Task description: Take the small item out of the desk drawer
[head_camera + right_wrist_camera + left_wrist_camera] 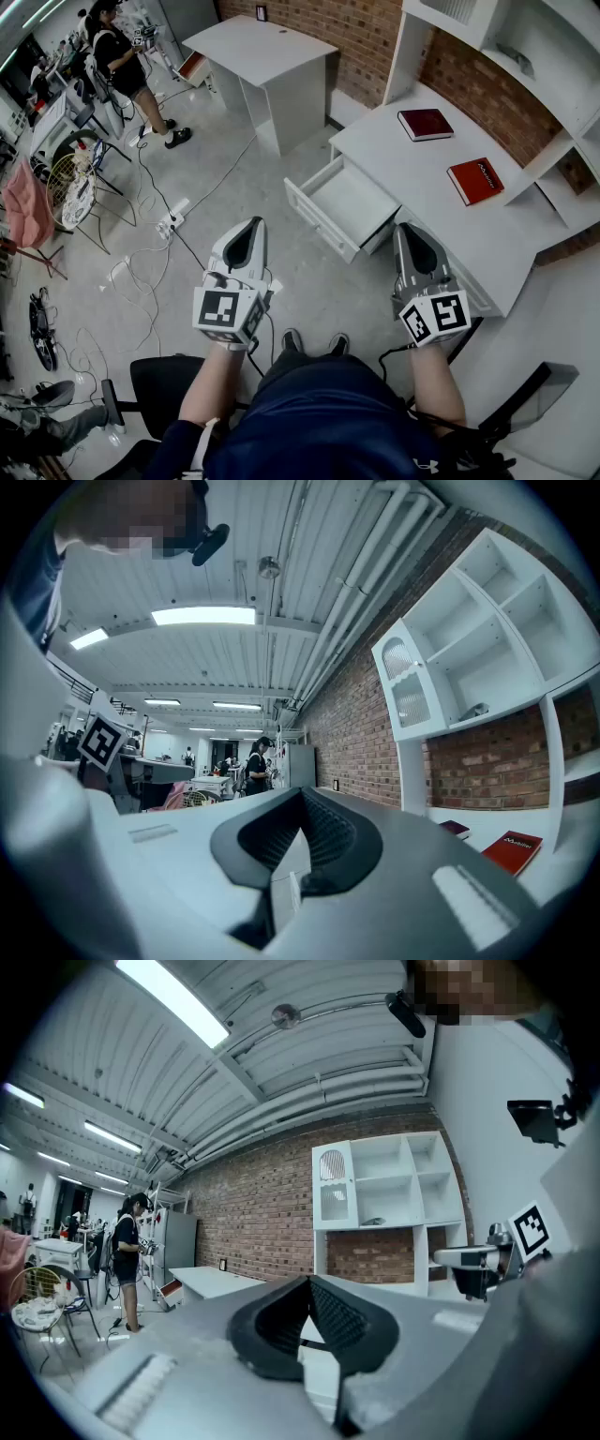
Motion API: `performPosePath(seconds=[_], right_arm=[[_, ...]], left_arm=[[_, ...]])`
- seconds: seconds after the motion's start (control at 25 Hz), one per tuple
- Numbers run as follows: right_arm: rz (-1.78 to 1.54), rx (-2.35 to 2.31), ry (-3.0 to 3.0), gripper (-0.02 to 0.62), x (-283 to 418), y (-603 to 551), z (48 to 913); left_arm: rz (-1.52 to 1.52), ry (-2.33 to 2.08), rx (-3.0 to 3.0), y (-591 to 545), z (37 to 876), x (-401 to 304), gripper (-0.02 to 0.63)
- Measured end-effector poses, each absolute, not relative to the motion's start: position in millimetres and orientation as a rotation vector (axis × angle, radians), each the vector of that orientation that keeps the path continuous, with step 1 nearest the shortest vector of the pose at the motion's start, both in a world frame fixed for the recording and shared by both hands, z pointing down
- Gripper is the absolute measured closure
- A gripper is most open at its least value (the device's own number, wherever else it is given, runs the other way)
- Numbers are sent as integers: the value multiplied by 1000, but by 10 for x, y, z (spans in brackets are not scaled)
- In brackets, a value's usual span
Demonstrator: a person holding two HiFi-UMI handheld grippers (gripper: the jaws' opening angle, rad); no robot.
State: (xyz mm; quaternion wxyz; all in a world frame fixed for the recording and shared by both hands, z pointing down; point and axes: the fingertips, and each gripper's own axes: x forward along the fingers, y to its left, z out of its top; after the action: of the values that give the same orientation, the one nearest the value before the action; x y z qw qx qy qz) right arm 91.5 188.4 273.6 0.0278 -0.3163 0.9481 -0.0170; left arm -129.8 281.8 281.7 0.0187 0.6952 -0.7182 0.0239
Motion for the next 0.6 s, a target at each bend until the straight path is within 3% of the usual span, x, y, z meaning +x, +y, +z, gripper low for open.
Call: performPosePath(seconds=[0.6], right_arm=[[-130,-954,2905,592,1198,1389,2824]], left_arm=[[84,-2284,2088,2426,2812,-1122,603]])
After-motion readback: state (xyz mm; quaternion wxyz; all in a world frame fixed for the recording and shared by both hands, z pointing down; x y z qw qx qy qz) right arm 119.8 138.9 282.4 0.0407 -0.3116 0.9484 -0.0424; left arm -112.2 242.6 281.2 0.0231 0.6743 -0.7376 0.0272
